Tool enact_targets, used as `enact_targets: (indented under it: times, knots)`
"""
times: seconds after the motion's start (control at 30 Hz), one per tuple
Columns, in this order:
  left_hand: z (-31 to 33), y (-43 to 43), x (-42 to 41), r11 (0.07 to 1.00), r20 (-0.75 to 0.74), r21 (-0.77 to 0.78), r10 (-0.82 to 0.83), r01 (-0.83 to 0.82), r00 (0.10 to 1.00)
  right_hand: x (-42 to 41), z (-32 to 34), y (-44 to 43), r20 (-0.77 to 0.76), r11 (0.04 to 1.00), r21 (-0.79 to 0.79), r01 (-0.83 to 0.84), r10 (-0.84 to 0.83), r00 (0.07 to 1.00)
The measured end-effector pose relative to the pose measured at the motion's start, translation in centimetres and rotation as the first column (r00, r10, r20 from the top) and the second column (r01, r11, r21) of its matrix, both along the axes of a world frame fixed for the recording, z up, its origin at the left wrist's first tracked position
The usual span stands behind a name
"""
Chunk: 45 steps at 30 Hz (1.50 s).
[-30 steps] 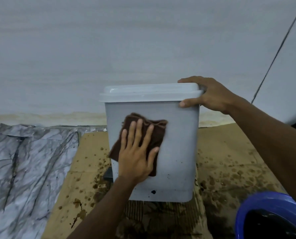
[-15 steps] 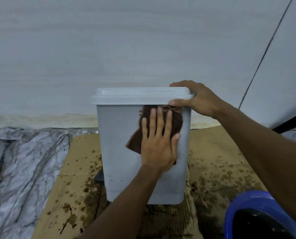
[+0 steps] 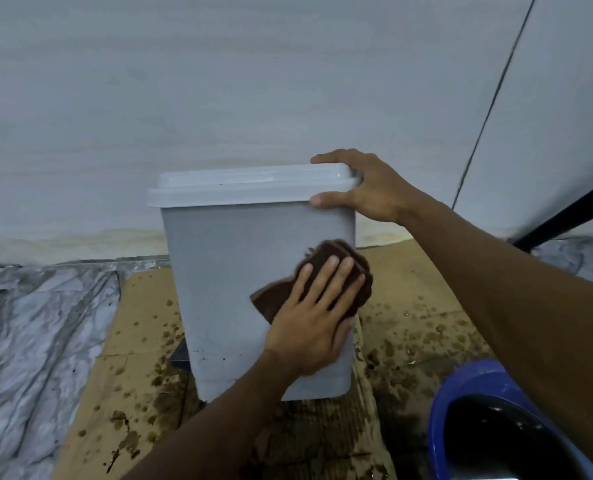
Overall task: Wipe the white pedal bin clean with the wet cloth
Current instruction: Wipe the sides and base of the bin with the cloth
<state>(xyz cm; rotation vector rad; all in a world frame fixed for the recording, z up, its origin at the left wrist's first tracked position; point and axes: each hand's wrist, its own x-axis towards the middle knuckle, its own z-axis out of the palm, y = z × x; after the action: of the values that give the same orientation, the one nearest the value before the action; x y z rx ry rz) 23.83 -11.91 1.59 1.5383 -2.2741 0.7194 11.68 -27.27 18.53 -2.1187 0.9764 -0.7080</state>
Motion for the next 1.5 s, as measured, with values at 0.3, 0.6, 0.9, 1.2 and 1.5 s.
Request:
enact_targets:
  times: [0.3,0.6,0.9,1.2,1.5]
  knots:
    - [0.5,1.4,6.3,0.994,0.08,0.019,-0.105,0.104,0.991,0.8,-1.3,0.9,0.042,0.993,-0.07,0.09,-0.087,0.995]
    - [-1.5,1.6,1.6,0.998,-0.143,-0.001,0.067,-0.067,0.987,0.7,-1.6,1.0,0.051,0.991,-0.093,0.099,-0.095,0.994]
    - [-2.9,4.2,8.2,0.986,0.177,0.093,-0.155,0.14,0.972,1.3,-1.2,1.5,0.067,0.989,-0.063,0.137,-0.132,0.989]
    - [-3.7,2.7,0.6,0.996,0.009,0.069,-0.053,0.053,0.999,1.4,-1.4,1.3,0.086,0.986,-0.046,0.162,-0.158,0.984]
    - [-3.3,5.2,10.8,0.97,0.304,0.137,-0.235,0.201,0.923,1.7,-1.4,1.4,0.085,0.98,-0.066,0.186,-0.18,0.98]
